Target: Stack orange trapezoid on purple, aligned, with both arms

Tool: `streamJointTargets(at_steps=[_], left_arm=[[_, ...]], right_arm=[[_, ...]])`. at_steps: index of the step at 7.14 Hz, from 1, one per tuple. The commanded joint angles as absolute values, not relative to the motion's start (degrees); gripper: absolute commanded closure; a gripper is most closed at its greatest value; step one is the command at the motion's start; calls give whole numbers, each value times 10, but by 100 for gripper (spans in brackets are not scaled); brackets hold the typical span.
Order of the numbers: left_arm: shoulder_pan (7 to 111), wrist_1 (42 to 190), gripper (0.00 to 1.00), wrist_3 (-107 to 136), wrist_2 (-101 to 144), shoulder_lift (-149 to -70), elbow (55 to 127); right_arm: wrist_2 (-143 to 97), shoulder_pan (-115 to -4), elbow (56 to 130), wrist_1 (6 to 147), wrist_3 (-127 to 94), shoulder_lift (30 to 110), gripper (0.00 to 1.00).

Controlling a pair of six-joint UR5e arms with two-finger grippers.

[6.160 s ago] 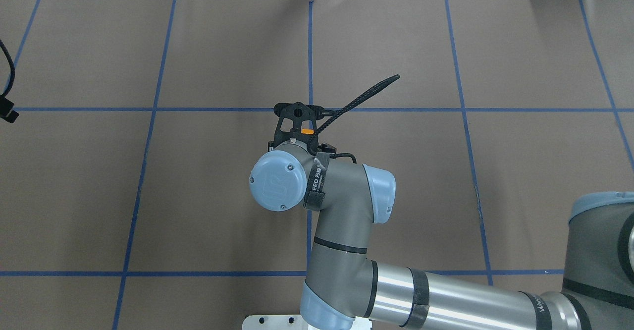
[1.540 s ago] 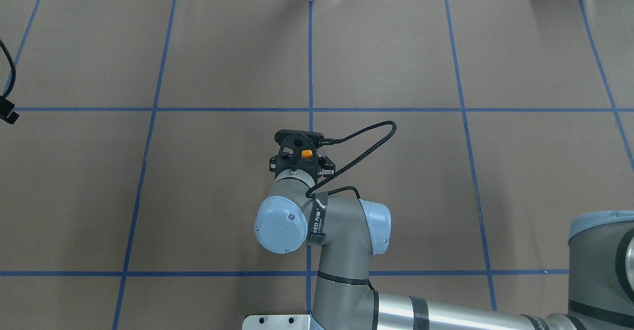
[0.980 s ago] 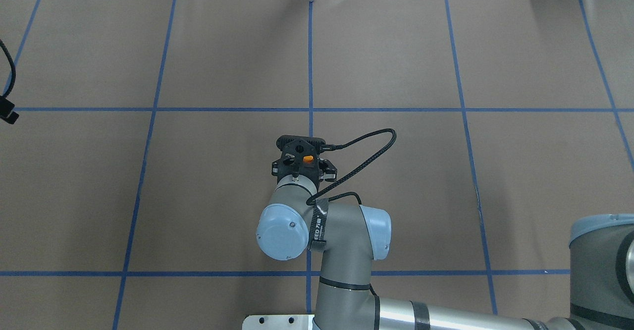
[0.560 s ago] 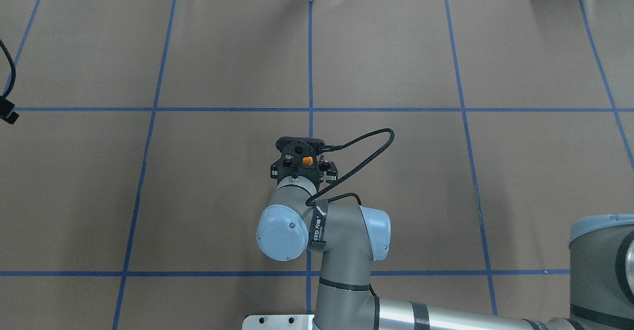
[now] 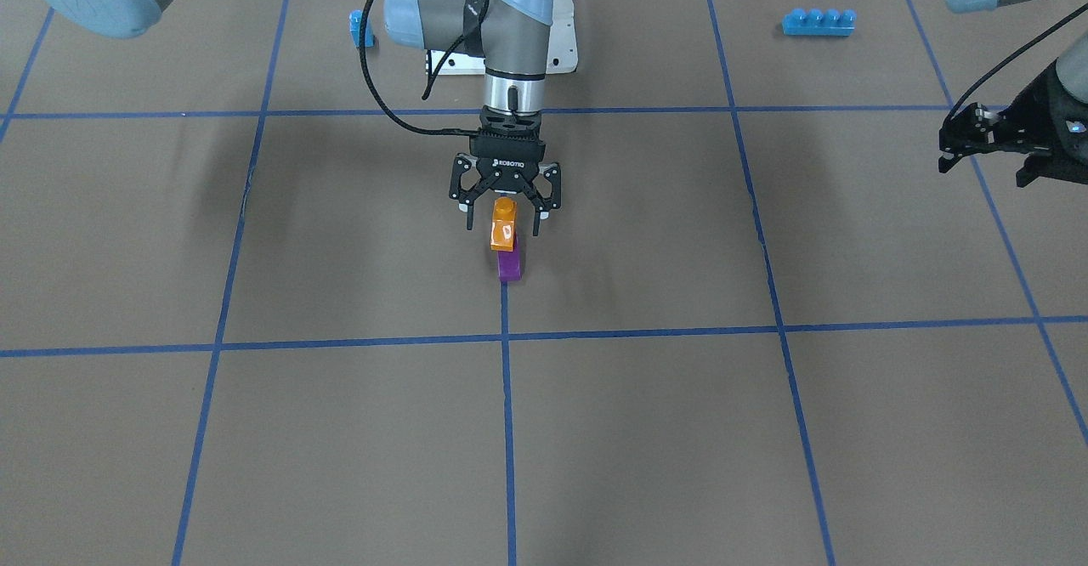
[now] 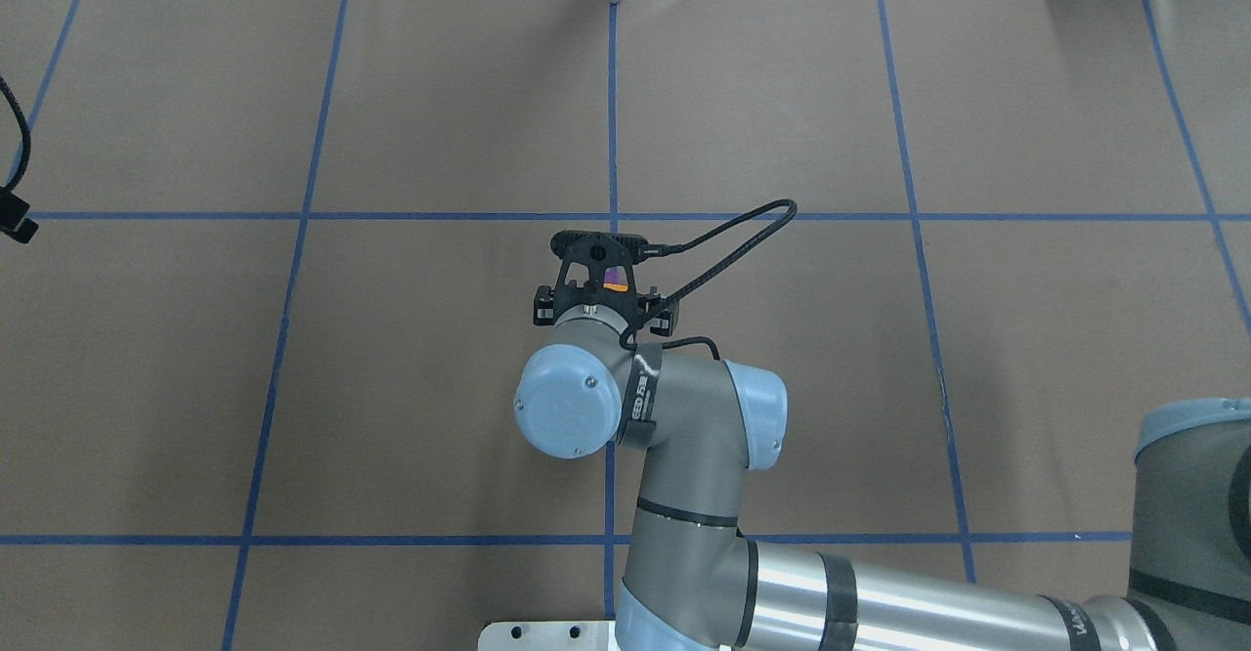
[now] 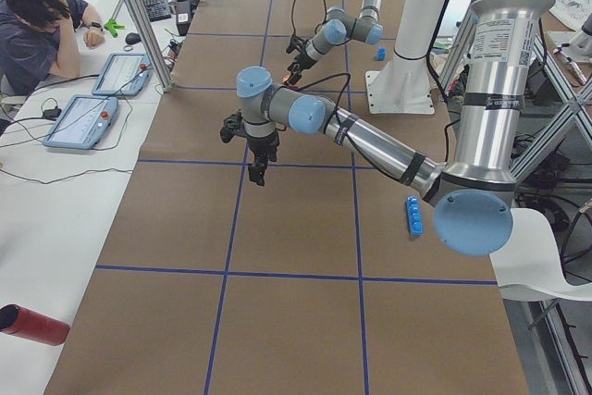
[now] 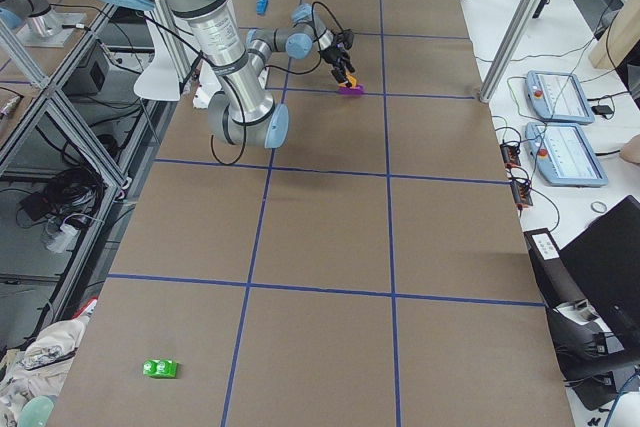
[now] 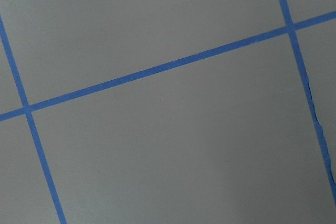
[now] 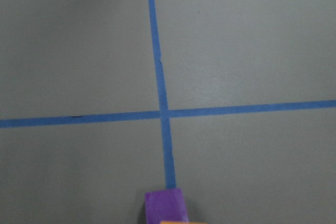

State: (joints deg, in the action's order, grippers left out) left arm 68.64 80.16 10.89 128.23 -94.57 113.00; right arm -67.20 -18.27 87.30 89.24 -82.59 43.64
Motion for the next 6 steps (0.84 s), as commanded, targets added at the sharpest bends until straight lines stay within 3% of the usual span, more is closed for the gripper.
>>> streamJointTargets(at_steps=[1,4,6], left_arm=[[686,802,0,111,1282,-946,1131],[687,802,0,110,1282,-944,1131],[690,801,0,100,1274,-925,1124]], right_arm=[[-900,-293,896,939,-748,436,0],[-1208,-448,894,1037,-576,435,0],[-1255,-519,917,1100,-444,461,0]])
